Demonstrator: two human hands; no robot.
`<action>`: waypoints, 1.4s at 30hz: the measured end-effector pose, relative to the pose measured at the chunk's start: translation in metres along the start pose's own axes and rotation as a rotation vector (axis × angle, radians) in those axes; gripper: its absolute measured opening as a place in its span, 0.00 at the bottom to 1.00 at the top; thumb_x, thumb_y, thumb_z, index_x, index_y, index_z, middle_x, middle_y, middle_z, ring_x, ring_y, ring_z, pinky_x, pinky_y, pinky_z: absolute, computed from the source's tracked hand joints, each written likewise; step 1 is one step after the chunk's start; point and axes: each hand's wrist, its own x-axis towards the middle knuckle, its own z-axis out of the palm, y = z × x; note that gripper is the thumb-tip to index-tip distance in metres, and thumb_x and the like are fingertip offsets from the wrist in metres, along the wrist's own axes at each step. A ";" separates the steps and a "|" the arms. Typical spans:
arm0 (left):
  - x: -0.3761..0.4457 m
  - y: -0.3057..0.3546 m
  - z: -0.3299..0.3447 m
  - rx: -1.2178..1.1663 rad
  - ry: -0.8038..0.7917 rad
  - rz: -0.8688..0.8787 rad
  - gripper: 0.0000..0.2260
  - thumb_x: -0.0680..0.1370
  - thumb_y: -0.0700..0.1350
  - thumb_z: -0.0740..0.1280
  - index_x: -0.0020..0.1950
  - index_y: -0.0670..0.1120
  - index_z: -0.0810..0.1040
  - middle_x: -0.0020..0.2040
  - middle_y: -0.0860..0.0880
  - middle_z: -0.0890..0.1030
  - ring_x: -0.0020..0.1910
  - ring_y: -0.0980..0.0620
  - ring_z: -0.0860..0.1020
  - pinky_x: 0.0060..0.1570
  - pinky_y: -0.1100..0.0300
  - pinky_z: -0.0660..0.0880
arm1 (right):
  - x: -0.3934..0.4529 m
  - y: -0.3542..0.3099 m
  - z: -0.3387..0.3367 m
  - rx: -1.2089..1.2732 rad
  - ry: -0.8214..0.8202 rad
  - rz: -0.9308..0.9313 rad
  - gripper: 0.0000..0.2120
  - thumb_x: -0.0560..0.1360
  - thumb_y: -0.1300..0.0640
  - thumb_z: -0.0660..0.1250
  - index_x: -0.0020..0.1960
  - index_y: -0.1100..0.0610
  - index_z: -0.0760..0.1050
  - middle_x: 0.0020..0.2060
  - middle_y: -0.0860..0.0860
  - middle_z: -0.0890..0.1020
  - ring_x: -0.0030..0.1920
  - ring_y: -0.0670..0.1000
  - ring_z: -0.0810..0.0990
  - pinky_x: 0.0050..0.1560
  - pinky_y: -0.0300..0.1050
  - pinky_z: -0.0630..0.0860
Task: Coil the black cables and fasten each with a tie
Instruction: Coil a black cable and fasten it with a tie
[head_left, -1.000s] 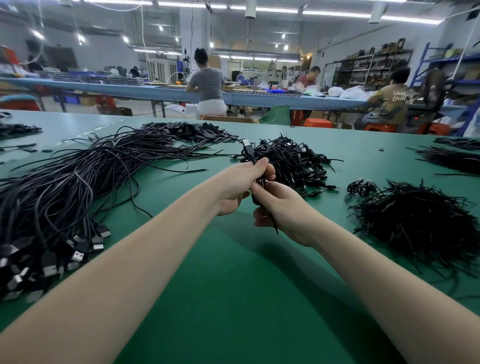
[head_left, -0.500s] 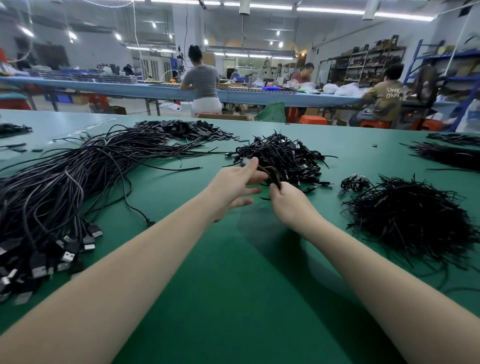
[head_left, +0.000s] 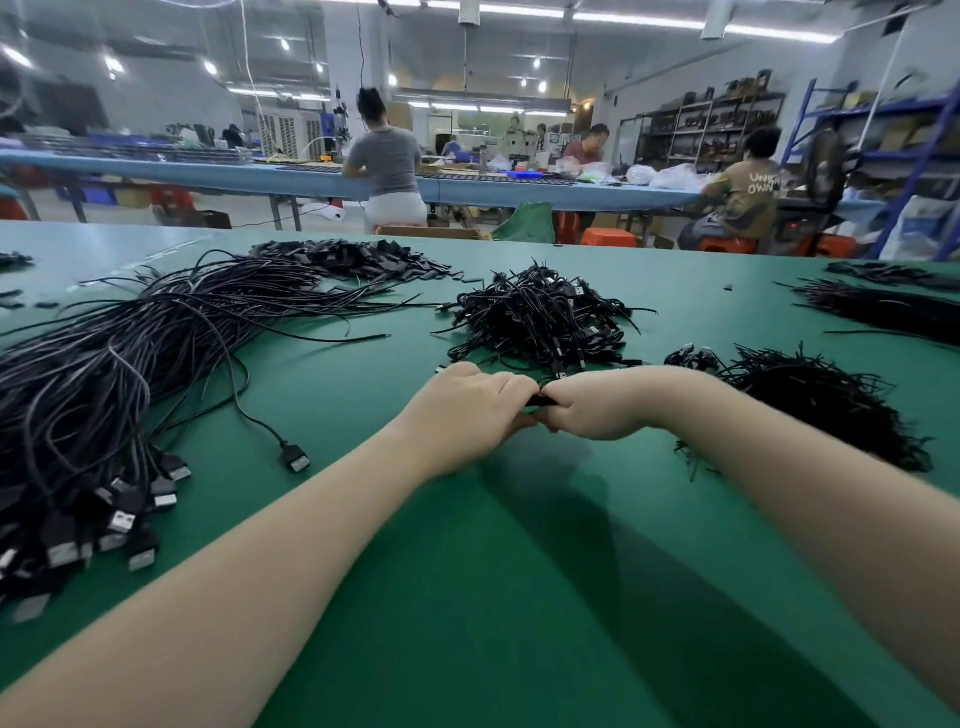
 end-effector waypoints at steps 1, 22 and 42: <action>0.001 0.002 -0.001 0.020 0.009 0.004 0.17 0.83 0.55 0.55 0.61 0.45 0.73 0.53 0.50 0.81 0.47 0.46 0.80 0.47 0.55 0.68 | -0.001 0.001 -0.004 0.003 -0.022 0.003 0.12 0.83 0.53 0.49 0.49 0.57 0.68 0.36 0.53 0.71 0.33 0.54 0.70 0.30 0.45 0.70; -0.008 -0.015 0.017 -0.890 0.072 -0.947 0.15 0.78 0.56 0.49 0.42 0.50 0.70 0.36 0.48 0.77 0.37 0.44 0.78 0.50 0.43 0.76 | -0.038 0.096 -0.006 -0.656 0.097 0.082 0.11 0.71 0.38 0.68 0.50 0.40 0.81 0.36 0.33 0.75 0.50 0.42 0.75 0.51 0.45 0.60; -0.006 -0.015 0.014 -1.064 0.066 -0.860 0.12 0.84 0.48 0.52 0.42 0.46 0.65 0.36 0.50 0.70 0.30 0.52 0.67 0.35 0.60 0.68 | -0.019 0.073 -0.006 0.452 0.519 0.287 0.05 0.71 0.52 0.74 0.39 0.53 0.83 0.35 0.53 0.83 0.33 0.50 0.77 0.34 0.40 0.76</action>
